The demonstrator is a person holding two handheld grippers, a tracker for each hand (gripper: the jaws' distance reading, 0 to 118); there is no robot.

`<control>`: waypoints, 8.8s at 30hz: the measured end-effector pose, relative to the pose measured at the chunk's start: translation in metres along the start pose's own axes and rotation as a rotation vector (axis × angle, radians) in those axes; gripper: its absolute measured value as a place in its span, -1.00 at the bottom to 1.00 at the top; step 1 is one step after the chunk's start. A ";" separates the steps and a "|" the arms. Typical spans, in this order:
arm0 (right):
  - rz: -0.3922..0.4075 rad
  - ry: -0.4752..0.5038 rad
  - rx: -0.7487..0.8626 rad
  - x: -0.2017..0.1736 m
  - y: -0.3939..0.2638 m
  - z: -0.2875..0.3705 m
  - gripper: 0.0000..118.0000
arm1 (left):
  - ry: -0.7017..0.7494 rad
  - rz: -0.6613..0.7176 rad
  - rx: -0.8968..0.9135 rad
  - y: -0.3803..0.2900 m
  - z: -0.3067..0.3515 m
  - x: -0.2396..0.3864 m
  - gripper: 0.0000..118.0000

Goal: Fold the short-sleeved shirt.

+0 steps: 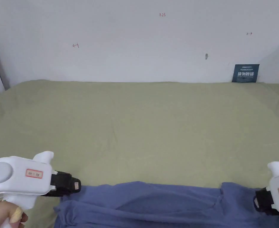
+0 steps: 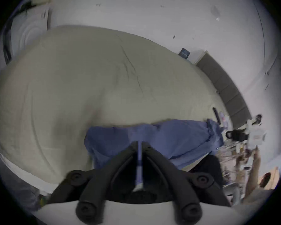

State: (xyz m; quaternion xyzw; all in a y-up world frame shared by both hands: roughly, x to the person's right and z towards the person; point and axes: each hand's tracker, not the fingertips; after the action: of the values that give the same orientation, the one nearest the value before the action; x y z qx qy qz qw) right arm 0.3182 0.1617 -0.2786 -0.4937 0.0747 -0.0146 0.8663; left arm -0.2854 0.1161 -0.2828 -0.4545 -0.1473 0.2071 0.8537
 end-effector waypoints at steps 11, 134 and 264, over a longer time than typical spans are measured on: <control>0.001 0.019 -0.025 -0.004 -0.003 -0.003 -0.99 | -0.173 0.312 0.031 -0.059 -0.008 -0.056 1.00; 0.032 0.062 -0.074 -0.014 -0.004 -0.029 -0.99 | 0.026 -0.047 0.018 0.018 -0.025 0.165 -0.79; 0.232 0.493 -0.158 -0.457 0.076 -0.191 -0.99 | 0.017 0.332 -0.049 0.122 0.113 -0.366 0.29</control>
State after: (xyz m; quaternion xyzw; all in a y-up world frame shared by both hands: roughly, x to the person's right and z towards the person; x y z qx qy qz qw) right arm -0.1651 0.0828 -0.3869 -0.5294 0.3399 -0.0290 0.7767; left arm -0.6803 0.0792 -0.3464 -0.4952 -0.0680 0.3378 0.7975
